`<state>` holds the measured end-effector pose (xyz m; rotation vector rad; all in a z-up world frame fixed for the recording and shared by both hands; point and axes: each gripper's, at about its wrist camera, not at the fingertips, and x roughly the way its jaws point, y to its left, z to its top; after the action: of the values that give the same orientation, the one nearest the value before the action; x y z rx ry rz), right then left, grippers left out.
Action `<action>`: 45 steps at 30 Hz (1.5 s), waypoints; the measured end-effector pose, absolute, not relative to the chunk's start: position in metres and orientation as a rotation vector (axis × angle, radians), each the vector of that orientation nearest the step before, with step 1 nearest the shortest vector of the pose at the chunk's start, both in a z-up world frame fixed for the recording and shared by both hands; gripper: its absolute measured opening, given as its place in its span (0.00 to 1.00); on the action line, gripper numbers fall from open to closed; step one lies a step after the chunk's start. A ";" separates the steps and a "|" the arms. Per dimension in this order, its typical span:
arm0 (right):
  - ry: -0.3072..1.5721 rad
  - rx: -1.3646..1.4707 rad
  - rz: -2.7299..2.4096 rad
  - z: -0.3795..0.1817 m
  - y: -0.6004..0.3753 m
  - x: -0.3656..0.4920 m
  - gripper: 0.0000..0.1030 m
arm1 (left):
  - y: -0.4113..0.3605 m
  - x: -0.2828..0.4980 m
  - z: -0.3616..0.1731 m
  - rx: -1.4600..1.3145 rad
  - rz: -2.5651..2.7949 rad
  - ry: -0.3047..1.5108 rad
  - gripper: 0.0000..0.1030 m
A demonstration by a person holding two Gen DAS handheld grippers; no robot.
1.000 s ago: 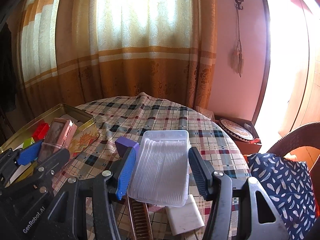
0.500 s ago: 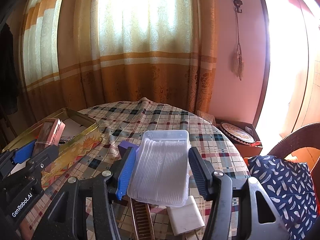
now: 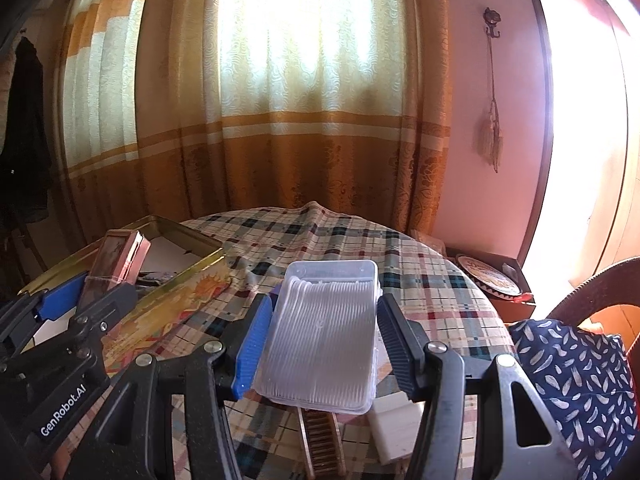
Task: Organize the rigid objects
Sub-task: 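Carry the picture frame and plastic box with both grippers over the gold tray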
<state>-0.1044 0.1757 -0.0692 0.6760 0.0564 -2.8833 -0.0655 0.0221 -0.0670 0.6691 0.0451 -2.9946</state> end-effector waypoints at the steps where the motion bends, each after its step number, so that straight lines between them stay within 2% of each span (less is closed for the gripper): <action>1: 0.059 0.673 -2.880 -0.069 0.175 -0.104 0.56 | 0.020 -0.064 -0.067 0.665 -2.994 0.052 0.44; 45: 0.105 0.596 -2.801 -0.068 0.133 -0.077 0.56 | -0.021 -0.038 -0.064 0.566 -2.958 0.109 0.44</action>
<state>-0.0768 0.1334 -0.0684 0.5964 0.1051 -2.8006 -0.0377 -0.0214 -0.0644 0.5656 0.1091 -2.9578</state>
